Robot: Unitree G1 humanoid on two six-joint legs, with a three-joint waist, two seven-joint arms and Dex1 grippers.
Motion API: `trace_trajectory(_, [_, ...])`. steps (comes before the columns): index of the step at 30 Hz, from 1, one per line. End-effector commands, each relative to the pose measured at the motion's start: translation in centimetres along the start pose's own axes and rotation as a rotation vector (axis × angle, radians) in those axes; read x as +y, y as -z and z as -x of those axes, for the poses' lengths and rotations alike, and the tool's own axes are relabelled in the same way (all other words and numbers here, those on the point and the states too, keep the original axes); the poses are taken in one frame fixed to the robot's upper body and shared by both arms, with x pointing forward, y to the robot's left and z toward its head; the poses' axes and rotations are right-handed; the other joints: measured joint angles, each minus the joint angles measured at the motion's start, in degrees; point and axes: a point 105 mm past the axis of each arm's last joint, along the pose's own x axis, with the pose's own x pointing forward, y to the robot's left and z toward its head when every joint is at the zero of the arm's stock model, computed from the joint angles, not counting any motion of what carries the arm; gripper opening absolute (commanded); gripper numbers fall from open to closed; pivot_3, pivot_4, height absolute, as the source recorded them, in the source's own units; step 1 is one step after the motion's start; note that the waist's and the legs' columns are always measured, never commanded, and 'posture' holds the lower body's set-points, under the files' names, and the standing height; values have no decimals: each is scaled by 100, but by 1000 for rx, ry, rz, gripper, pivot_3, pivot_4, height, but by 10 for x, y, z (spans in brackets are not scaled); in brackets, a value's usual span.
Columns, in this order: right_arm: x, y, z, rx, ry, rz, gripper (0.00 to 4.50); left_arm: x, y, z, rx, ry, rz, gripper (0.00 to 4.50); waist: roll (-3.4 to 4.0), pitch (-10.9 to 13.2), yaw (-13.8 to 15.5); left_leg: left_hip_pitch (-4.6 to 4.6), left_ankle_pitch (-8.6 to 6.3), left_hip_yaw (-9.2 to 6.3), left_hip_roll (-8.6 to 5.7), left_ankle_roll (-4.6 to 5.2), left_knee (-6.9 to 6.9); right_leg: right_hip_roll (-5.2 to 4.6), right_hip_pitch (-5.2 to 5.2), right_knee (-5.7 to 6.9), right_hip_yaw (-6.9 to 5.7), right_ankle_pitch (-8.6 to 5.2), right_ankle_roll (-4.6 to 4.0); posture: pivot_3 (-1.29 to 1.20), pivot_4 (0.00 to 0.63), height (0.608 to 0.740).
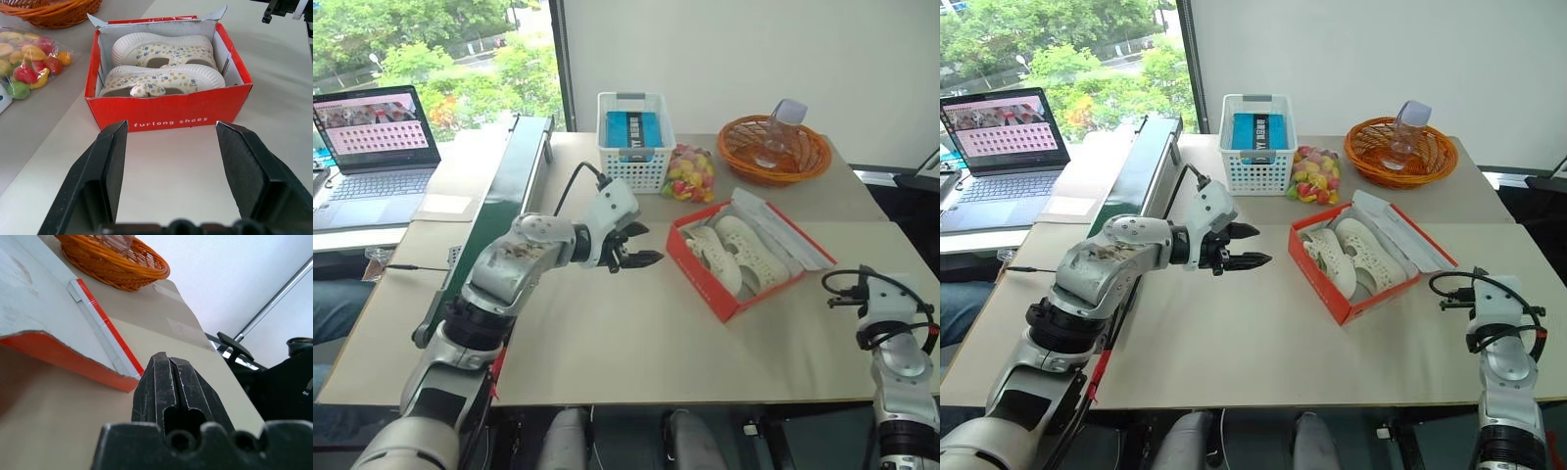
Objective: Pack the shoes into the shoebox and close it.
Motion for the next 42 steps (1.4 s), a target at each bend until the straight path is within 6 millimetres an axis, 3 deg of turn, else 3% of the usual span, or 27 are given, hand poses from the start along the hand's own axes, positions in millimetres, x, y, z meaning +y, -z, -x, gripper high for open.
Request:
trace_trajectory(1, [-14,-16,-2,-80,30,10,79,12,-21,13,-48,-37,-45,3039,0,0,0,0,0,-1,0,0,1,0,1,0,0,0,1,0,150,735])
trace_trajectory(7, [-16,-19,-3,-96,43,-30,79,23,-29,23,-39,-57,-51,3039,-1,0,-2,3,0,-3,-3,0,11,-1,10,-1,3,3,5,0,150,735])
trace_trajectory(12, [1,-22,-9,-106,-17,-199,79,38,-42,33,-41,-92,-51,3039,-1,1,-15,7,0,-8,-3,0,11,1,13,0,3,3,5,0,150,735])
trace_trajectory(18, [22,-1,3,-53,-29,-280,79,44,-50,38,-51,-106,-49,3039,0,0,10,10,0,-21,-4,0,7,4,21,-1,-3,1,8,0,150,735])
trace_trajectory(27, [46,21,0,21,-56,-317,79,56,-60,51,-49,-137,-85,3039,0,0,-15,17,0,-22,-7,-1,9,2,28,-1,-2,2,7,0,150,735])
trace_trajectory(34, [63,11,-20,-3,-106,-295,79,54,-65,63,-37,-137,-101,3039,0,1,-68,21,0,-23,-7,0,4,4,28,0,-2,2,7,0,150,735])
trace_trajectory(42, [67,4,-34,-28,-118,-241,79,50,-64,73,-15,-146,-93,3039,-1,2,-58,23,0,-26,-9,0,4,4,37,-2,-3,0,9,0,150,735])
